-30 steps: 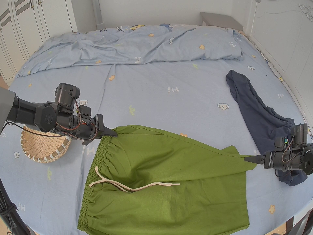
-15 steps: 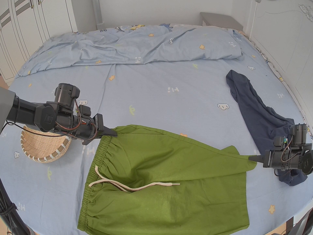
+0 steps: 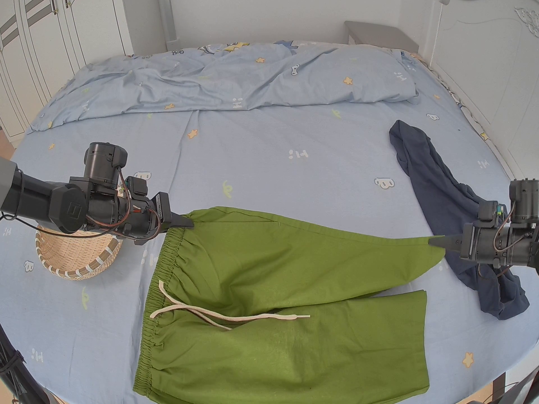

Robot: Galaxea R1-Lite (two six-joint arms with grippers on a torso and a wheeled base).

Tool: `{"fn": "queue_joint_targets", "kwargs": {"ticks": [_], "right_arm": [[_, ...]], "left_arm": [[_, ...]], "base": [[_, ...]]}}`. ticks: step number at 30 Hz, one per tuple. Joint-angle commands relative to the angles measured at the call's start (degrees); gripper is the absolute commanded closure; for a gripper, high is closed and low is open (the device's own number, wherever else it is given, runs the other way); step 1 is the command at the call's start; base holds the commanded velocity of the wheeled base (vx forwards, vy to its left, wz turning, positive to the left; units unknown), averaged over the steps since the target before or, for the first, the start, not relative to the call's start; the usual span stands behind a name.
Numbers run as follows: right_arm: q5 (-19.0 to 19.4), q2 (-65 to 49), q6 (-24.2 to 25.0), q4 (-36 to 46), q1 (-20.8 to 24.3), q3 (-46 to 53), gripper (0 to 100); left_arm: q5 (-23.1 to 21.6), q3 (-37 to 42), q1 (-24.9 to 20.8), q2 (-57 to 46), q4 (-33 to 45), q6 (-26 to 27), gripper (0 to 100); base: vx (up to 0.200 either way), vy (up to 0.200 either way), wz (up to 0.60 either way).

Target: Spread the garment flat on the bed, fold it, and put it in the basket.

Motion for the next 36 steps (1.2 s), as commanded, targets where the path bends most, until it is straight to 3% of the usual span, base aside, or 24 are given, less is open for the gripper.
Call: {"fn": "queue_joint_targets", "kwargs": {"ticks": [1,14,15,36], "right_arm": [[-0.3,-7.3,0.4,6.0,2.5,-7.1,100],[-0.8,-6.0,0.3,16.0,4.2,-23.2,100],[-0.9,-1.5,0.3,17.1,4.4,-27.6,100],[-2.5,14.9,0.2,18.1,4.7,-46.4,100]], "left_arm": [[0.5,5.5,0.5,-4.0,-6.1,-0.1,100],[3.8,11.4,1.6,-4.1,-17.0,-0.6,100],[4.1,11.5,2.1,-3.8,-17.9,-0.6,100],[5.7,11.2,6.8,-0.9,-28.9,-2.6,100]], "base": [[0.000,0.000,0.00],[0.000,0.000,0.00],[0.000,0.000,0.00],[0.000,0.000,0.00]]}}
